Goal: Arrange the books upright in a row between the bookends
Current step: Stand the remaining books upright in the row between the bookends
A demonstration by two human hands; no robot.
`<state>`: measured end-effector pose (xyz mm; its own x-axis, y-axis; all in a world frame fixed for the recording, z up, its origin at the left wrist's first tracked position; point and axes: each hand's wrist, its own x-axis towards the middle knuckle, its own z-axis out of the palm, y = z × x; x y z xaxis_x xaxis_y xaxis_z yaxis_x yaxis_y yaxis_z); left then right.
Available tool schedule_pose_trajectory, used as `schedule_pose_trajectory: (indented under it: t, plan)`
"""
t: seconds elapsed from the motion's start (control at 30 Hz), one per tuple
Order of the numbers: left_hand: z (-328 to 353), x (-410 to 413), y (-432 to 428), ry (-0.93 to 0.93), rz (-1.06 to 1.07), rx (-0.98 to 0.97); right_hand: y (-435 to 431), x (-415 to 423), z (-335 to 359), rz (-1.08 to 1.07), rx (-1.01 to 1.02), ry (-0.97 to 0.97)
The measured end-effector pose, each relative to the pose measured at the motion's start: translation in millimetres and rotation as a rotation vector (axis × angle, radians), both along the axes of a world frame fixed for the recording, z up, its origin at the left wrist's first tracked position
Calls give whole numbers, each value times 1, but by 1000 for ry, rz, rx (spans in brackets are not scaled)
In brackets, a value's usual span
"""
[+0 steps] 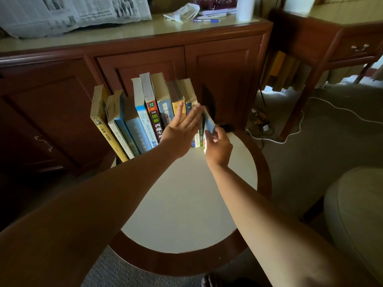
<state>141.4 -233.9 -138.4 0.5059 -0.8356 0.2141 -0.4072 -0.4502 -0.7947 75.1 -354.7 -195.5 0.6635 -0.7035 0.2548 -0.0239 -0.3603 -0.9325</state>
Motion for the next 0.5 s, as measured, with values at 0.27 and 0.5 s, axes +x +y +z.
schedule_pose_trajectory:
  t: [0.27,0.5]
  plan:
    - [-11,-3,18,75,-64,-161,-14,13,6,343,-39,191]
    - [-43,-25,50,298,-23,-425,-8,22,7,302,-74,236]
